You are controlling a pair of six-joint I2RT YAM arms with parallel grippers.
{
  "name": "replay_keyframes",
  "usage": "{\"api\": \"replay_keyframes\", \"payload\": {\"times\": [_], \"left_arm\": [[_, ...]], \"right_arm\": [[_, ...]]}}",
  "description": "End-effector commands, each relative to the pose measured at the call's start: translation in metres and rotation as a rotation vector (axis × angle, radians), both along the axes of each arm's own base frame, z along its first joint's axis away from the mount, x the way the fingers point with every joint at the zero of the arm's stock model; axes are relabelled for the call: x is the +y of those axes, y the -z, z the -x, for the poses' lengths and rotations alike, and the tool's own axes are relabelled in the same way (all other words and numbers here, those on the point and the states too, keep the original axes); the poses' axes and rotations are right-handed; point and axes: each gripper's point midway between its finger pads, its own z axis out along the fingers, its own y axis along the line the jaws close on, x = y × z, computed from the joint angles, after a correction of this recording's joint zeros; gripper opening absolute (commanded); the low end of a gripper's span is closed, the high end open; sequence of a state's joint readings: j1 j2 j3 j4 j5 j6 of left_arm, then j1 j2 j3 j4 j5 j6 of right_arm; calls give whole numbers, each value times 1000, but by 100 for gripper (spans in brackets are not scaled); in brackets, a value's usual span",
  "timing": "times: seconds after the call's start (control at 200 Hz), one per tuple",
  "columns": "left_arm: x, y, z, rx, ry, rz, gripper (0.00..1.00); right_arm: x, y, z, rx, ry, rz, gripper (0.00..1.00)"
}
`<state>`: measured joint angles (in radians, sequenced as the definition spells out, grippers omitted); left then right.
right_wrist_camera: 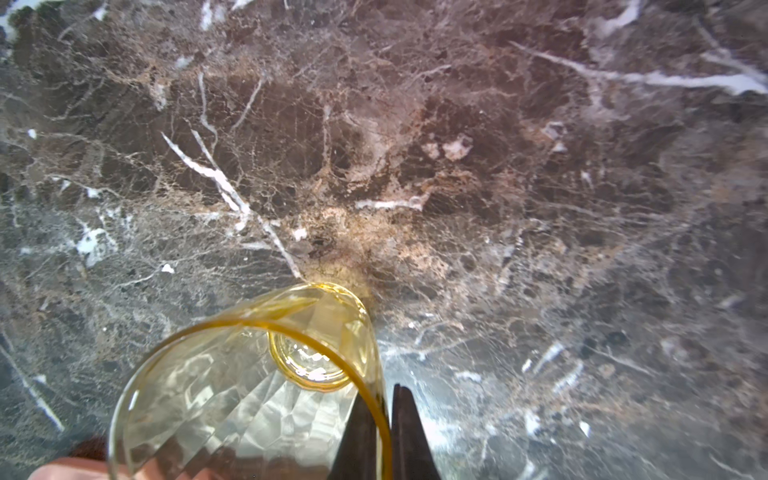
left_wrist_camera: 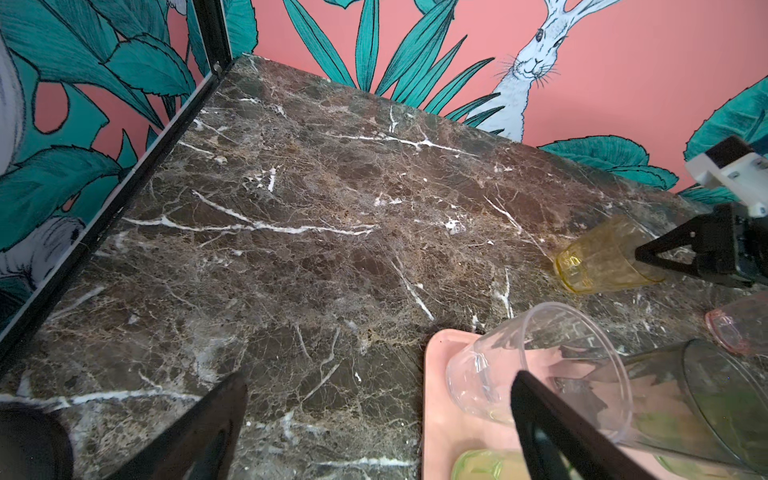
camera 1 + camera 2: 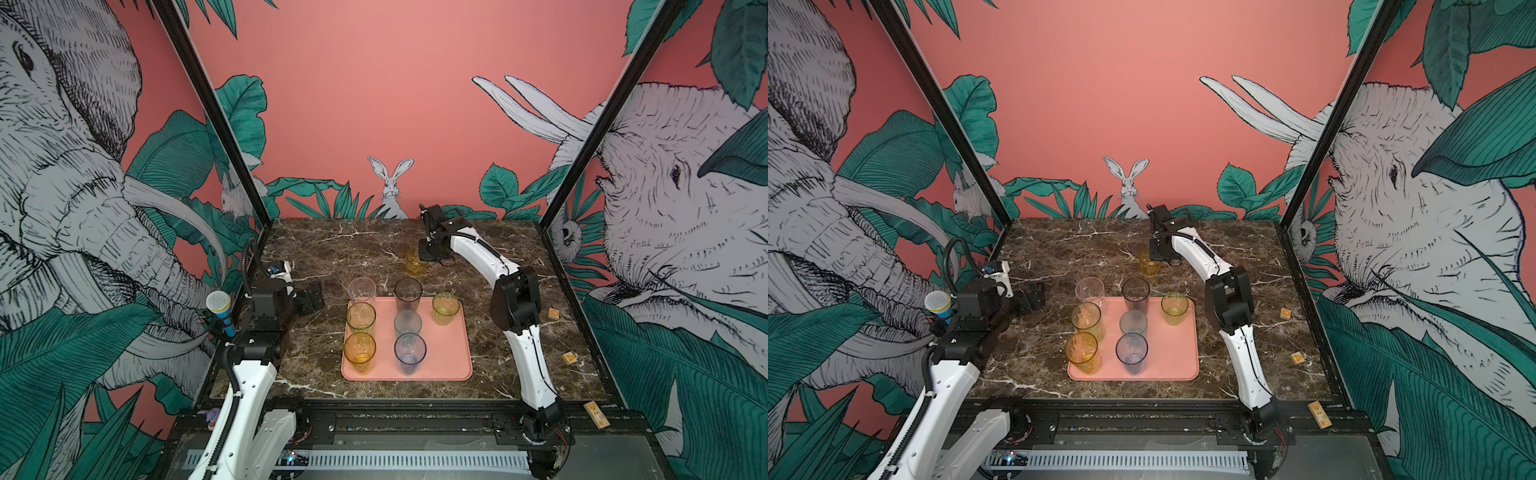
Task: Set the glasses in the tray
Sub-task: 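Lift the yellow glass with the right gripper and carry it to the tray edge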
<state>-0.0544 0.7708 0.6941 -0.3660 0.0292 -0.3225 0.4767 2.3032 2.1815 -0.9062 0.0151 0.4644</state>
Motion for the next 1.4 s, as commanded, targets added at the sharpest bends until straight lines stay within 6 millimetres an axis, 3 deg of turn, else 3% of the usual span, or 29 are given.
{"api": "replay_keyframes", "payload": {"times": [0.0,0.445,0.76,1.016,1.061,1.096,1.396], "left_arm": [[-3,-3,0,-27,3,35,100],[-6,2,2,-42,-5,82,100],[-1,11,-5,-59,-15,44,100],[3,12,-9,-51,-34,17,100],[4,12,-9,-51,-34,14,100],[4,12,-9,-50,-34,10,99],[7,10,-12,-51,-44,-13,100]], "right_arm": [[-14,-59,7,-95,-2,7,0],[-46,-120,51,-164,-2,19,0],[-64,-155,100,-169,-55,7,0],[-90,-174,138,-171,-59,53,0],[-92,-171,142,-157,-65,65,0],[-97,-181,151,-182,-66,58,0],[-129,-190,212,-249,-58,159,0]]}}
